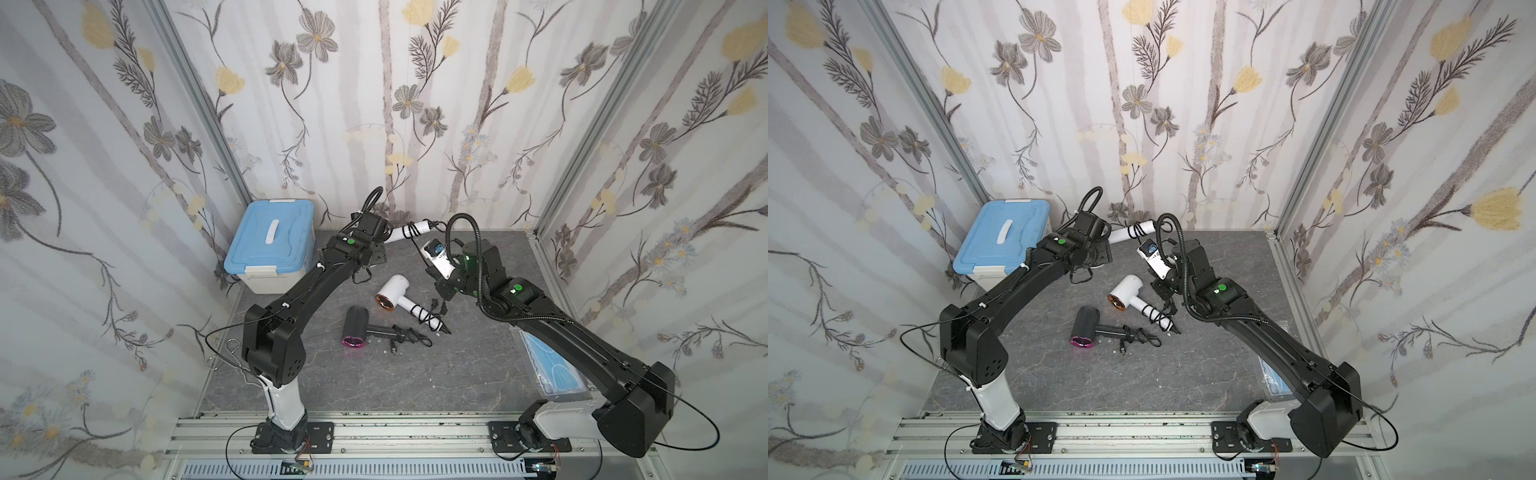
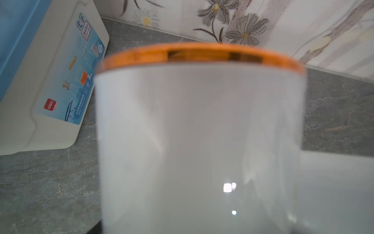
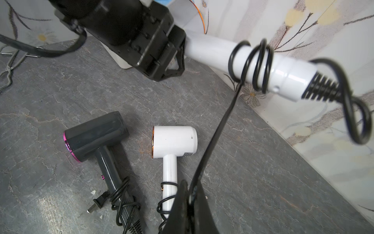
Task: Wrap the cord around the hair dryer
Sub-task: Wrap the power cord around the hair dryer.
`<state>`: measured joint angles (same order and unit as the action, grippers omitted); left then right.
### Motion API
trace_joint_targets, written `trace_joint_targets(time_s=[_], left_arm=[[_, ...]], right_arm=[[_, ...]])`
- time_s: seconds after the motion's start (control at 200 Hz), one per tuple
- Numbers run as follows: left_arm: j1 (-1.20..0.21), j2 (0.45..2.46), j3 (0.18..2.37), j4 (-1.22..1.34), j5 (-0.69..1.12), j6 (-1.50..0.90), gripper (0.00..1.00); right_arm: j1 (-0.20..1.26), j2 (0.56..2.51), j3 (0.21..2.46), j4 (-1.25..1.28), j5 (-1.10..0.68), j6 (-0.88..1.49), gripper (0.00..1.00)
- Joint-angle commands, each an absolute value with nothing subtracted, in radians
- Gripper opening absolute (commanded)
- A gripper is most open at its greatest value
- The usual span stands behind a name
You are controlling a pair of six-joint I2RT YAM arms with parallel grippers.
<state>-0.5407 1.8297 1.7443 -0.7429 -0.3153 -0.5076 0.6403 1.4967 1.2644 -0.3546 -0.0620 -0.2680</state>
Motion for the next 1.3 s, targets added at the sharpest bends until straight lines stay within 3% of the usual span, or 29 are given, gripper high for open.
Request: trace_joint_targets(time_s=[0.0,0.24,0.475,0.784,1.084,1.294], left_arm=[[-0.563,1.865,1.776,-0.716,-0.656,-0.497,0.0],[-0.654,1.865,1.755,-0.755,-0.798,-0.293,0.0],[-0.702,1.757,1.567,-0.659,-0.832,-0.098,0.0],[-0.762,1.609,1.386,-0.612,-0.605,0.187,0.0],[-0.773,1.55,1.422,-0.706,-0.36,0.119,0.0],[-0.773,1.588,1.495,-0.772,-0.343,0.06,0.0]], right_arm=[[0.658,1.486,1.335,-0.492,-0.059,-0.319,0.0],[0.633,1.568,1.524,-0.536,0.032,-0.39,0.0],[0.546,1.716,1.711,-0.599,-0.008,-0.404,0.0],[0.507,1.861,1.937,-0.764,-0.023,-0.48,0.0],[0.469,1.924,1.976,-0.764,-0.169,-0.455,0.0],[0.462,1.927,1.987,-0.787,-0.21,-0.421,0.0]])
